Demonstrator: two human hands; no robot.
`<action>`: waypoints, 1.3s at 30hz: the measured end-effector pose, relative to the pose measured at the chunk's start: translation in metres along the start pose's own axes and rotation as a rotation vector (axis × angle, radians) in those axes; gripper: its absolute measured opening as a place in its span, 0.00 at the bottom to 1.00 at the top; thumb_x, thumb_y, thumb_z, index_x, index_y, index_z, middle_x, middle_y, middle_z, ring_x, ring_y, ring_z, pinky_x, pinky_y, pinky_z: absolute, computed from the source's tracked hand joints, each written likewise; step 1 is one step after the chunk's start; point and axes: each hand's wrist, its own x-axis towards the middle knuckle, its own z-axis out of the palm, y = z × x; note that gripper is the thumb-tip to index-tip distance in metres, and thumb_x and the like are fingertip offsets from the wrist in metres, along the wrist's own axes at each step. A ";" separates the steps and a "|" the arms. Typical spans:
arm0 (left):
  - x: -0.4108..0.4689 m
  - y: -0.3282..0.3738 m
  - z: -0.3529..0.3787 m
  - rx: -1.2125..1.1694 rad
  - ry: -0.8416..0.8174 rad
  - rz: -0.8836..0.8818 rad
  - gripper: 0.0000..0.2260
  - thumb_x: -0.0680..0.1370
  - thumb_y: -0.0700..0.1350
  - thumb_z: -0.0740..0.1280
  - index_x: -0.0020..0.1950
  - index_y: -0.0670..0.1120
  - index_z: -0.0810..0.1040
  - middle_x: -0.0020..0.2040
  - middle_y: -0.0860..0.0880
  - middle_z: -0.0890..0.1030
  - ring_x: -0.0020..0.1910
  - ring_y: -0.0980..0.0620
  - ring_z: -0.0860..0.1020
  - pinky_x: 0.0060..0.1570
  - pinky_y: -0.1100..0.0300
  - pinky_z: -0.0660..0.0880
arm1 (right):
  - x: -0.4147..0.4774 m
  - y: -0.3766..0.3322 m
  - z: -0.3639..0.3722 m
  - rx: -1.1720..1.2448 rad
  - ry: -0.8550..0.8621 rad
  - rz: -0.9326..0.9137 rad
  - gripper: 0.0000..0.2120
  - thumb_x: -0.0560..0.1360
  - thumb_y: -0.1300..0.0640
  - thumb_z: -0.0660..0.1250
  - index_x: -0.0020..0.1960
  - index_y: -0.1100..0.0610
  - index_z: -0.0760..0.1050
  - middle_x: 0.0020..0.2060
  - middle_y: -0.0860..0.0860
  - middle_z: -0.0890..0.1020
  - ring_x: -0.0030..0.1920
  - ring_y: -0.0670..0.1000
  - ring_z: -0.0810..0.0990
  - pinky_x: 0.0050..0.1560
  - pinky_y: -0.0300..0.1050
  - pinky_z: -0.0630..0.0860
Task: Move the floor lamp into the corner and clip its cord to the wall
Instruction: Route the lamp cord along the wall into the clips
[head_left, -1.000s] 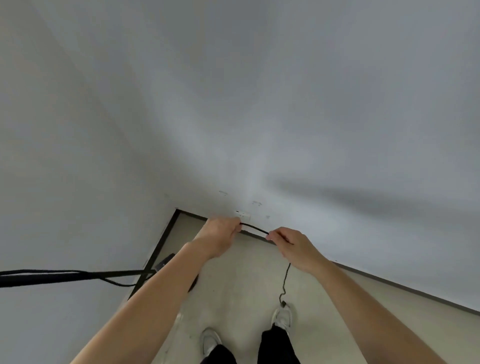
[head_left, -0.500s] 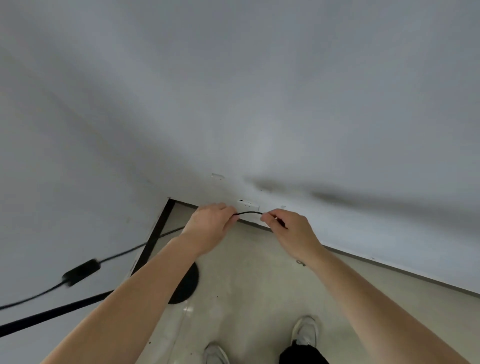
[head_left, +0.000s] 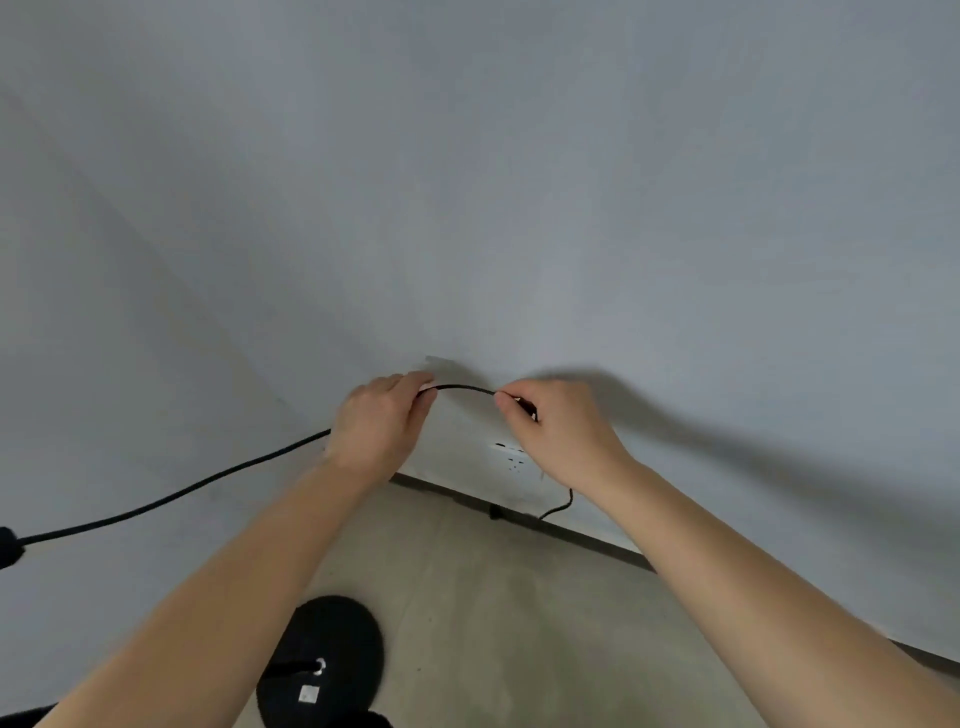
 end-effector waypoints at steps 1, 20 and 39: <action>0.001 -0.004 0.003 0.001 0.037 0.018 0.09 0.79 0.42 0.67 0.56 0.40 0.82 0.38 0.42 0.84 0.35 0.39 0.81 0.36 0.50 0.77 | 0.006 -0.001 0.006 -0.031 0.032 -0.046 0.15 0.82 0.53 0.61 0.45 0.60 0.81 0.32 0.54 0.81 0.36 0.55 0.78 0.42 0.51 0.75; 0.006 -0.057 0.054 0.052 0.358 0.041 0.08 0.79 0.44 0.66 0.48 0.42 0.82 0.40 0.44 0.83 0.40 0.41 0.79 0.32 0.52 0.73 | 0.043 0.004 0.069 -0.124 0.441 -0.265 0.08 0.78 0.55 0.69 0.53 0.57 0.84 0.46 0.53 0.87 0.47 0.52 0.83 0.50 0.41 0.75; 0.005 -0.064 0.067 0.019 0.322 0.021 0.08 0.80 0.44 0.64 0.46 0.40 0.78 0.38 0.43 0.81 0.42 0.40 0.76 0.31 0.50 0.71 | -0.040 0.098 0.075 0.373 0.351 0.177 0.07 0.78 0.49 0.69 0.43 0.40 0.82 0.29 0.37 0.80 0.30 0.38 0.76 0.35 0.28 0.72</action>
